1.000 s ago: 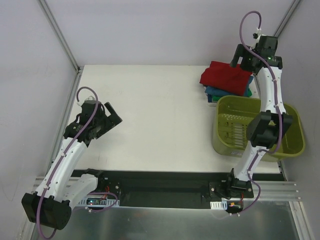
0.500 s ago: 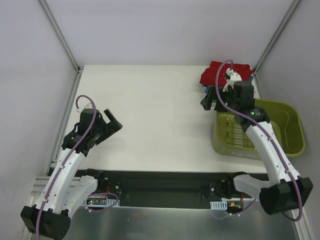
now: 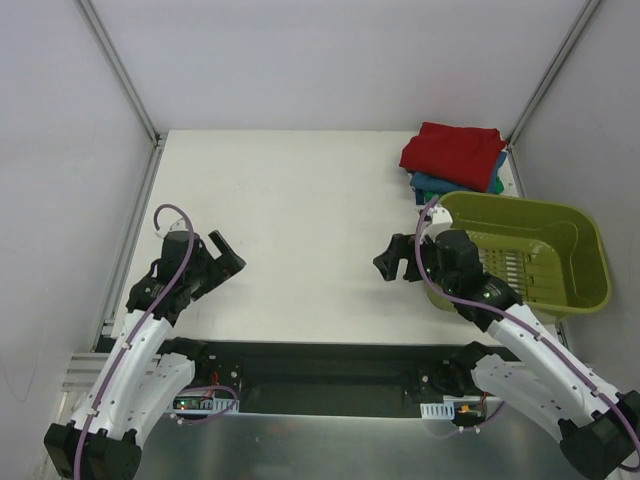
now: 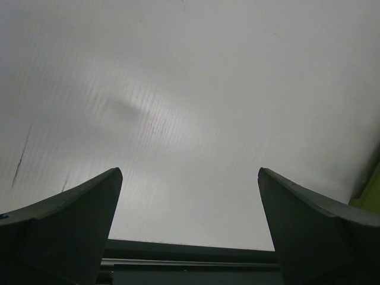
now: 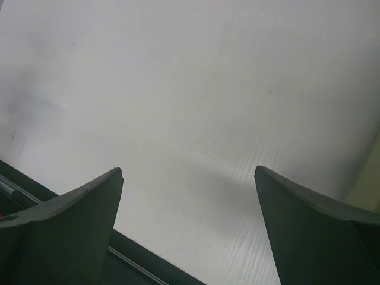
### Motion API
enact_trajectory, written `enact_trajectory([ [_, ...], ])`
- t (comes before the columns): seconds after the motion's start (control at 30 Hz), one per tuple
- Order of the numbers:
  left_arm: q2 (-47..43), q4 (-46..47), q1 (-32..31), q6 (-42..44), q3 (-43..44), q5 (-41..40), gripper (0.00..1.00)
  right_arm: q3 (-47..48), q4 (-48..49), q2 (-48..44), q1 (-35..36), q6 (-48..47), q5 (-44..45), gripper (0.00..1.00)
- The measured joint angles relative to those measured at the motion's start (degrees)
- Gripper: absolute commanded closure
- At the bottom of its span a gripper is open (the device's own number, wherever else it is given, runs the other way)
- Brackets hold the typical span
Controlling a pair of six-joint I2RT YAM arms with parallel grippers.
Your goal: Fold and stack the t-shirts
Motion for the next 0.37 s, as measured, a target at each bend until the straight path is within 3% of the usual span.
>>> enact_trajectory([
  [0.37,-4.15,0.76,0.0,-0.02,-0.31,0.0,0.01,-2.49,0.87,-3.39,2.38,0.7,2.56,0.03],
])
